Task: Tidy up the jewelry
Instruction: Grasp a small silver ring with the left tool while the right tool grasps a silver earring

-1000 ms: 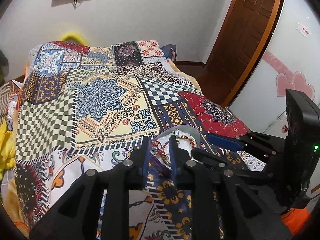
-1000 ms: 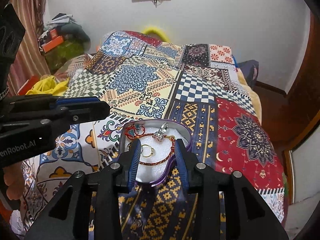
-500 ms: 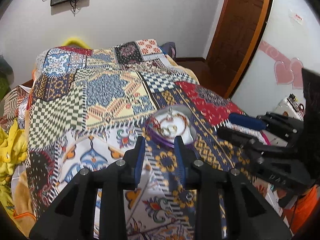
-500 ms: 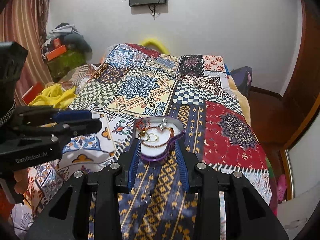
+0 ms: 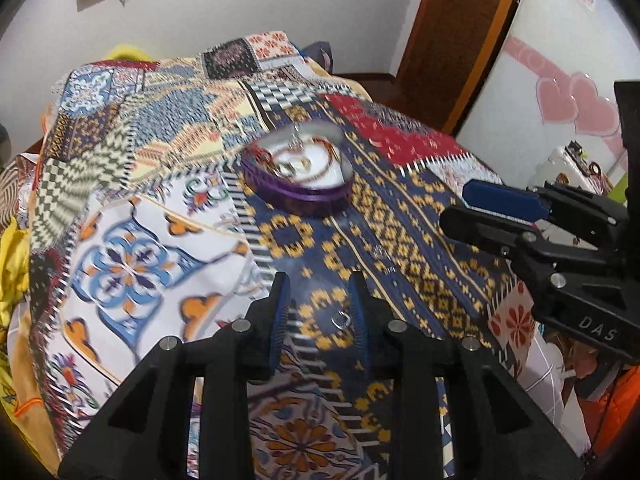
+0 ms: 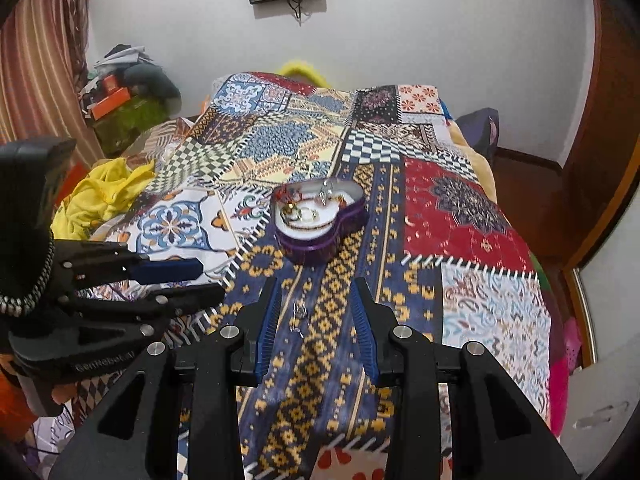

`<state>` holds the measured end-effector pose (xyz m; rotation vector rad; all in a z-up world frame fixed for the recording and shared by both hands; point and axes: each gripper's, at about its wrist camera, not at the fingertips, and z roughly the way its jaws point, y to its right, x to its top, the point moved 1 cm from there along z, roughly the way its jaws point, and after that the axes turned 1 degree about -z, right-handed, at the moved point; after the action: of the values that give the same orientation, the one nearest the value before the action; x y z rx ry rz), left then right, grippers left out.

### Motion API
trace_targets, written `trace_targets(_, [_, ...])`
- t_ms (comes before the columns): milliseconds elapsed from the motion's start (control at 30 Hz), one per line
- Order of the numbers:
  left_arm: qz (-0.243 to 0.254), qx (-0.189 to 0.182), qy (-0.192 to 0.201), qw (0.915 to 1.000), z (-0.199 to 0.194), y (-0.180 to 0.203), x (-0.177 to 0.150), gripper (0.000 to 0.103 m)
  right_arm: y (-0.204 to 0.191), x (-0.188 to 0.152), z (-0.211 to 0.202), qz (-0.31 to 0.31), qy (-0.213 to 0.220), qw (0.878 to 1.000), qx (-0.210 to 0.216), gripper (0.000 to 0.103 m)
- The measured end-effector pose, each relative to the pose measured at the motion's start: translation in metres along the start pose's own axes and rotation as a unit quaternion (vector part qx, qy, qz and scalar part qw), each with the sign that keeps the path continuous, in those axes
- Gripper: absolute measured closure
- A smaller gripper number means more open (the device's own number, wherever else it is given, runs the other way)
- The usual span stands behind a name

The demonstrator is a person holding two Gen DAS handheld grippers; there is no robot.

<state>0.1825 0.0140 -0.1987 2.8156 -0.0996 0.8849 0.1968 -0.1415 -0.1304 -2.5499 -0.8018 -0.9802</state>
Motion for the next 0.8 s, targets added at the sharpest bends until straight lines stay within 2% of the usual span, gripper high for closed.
trace_targets(233, [-0.002,-0.002,-0.029,0.9996,0.023,0.005,-0.018,0.074,0.004,-0.014,0.005,0.009,-0.013,1.0,-0.003,0.071])
trace_targets(367, [0.007,0.005,-0.016,0.9998,0.023,0.008,-0.023,0.074,0.005,-0.021,0.012,0.012,-0.024,1.0,-0.003,0.071])
trace_targets(533, [0.002,-0.004,-0.012,0.9999,0.024,0.006,-0.024,0.074,0.005,-0.026,0.019,0.013,-0.034,0.999,-0.001,0.071])
trace_targets(567, [0.001,-0.006,-0.011,0.9999,0.024,0.005,-0.025,0.075,0.005,-0.027,0.021,0.014,-0.036,0.999,0.001,0.071])
trace_targets(633, [0.002,-0.008,-0.01,0.9999,0.025,0.004,-0.025,0.087,0.005,-0.027,0.023,0.014,-0.038,0.999,0.003,0.071])
trace_targets(700, [-0.001,-0.011,-0.011,0.9999,0.024,0.003,-0.026,0.094,0.005,-0.026,0.027,0.014,-0.041,0.999,0.005,0.071])
trace_targets(800, [-0.005,-0.016,-0.009,0.9998,0.023,0.001,-0.026,0.094,0.004,-0.025,0.032,0.013,-0.043,0.999,0.011,0.071])
